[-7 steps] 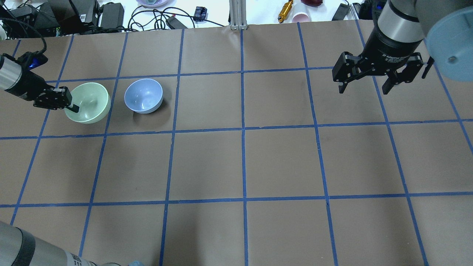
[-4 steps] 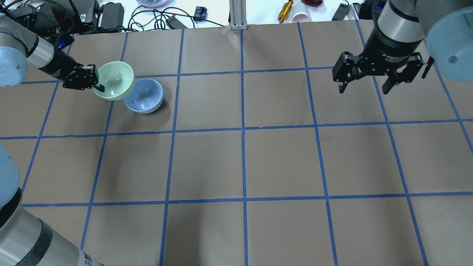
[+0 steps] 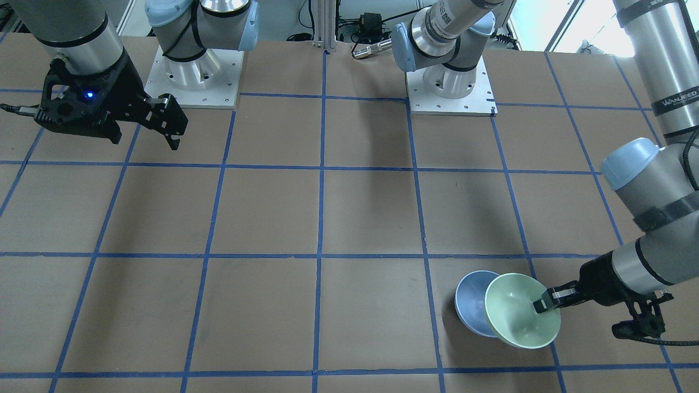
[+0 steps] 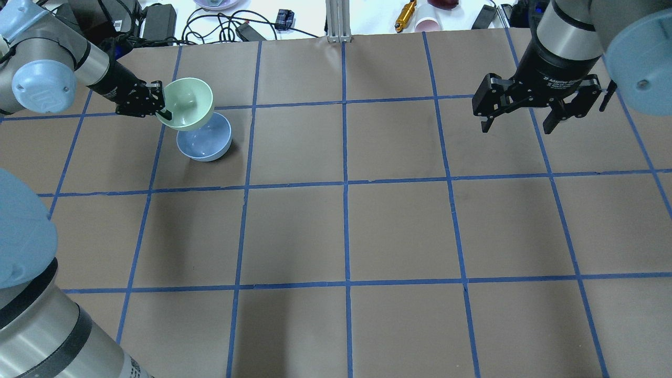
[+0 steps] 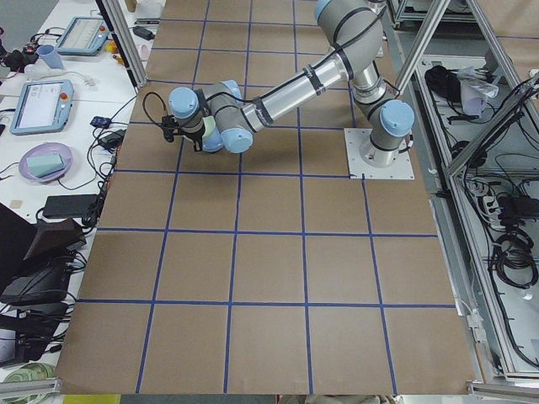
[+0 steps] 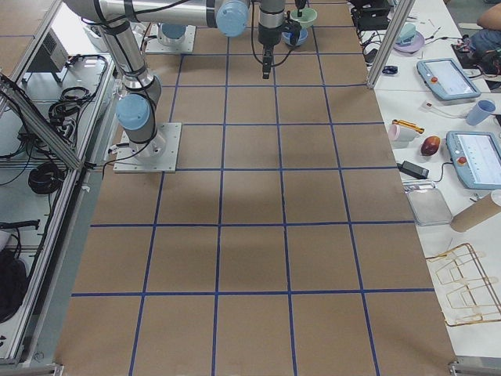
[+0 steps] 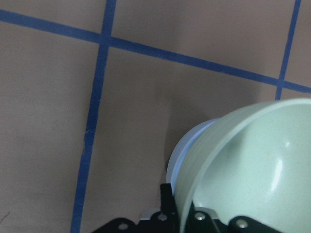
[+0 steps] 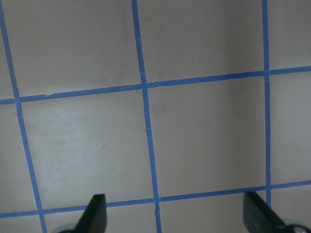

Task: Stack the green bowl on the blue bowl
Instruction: 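Lower the green bowl into the blue bowl and open the left gripper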

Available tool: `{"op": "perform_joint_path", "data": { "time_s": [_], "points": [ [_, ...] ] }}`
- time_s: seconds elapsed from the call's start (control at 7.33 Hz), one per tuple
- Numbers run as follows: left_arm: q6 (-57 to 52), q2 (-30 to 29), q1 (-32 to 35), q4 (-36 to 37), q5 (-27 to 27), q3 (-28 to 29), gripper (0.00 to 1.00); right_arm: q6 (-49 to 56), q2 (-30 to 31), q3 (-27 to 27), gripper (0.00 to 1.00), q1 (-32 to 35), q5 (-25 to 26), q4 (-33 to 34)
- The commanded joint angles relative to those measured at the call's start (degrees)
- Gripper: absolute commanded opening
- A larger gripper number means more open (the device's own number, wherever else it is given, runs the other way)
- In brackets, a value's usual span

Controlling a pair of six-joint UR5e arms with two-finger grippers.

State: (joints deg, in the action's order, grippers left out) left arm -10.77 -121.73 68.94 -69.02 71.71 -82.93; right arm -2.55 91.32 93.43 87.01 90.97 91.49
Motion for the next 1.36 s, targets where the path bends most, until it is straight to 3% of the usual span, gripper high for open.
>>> {"op": "perform_joint_path", "data": {
  "time_s": [0.0, 0.41, 0.68, 0.82, 1.23],
  "points": [
    [0.14, -0.43, 1.02, 0.02, 1.67, -0.21, 0.10, 0.00, 0.00, 0.00, 1.00, 0.00, 0.00, 0.00],
    [0.05, -0.43, 1.02, 0.02, 3.61, -0.39, 0.20, 0.00, 0.00, 0.00, 1.00, 0.00, 0.00, 0.00],
    [0.05, -0.35, 1.02, 0.11, 3.44, -1.45, 0.70, 0.00, 0.00, 0.00, 1.00, 0.00, 0.00, 0.00],
    [0.23, -0.09, 1.02, 0.11, 3.44, -1.45, 1.00, 0.00, 0.00, 0.00, 1.00, 0.00, 0.00, 0.00],
    [0.32, 2.19, 1.11, -0.94, 3.70, -1.18, 1.00, 0.00, 0.00, 0.00, 1.00, 0.00, 0.00, 0.00]
  ]
}}
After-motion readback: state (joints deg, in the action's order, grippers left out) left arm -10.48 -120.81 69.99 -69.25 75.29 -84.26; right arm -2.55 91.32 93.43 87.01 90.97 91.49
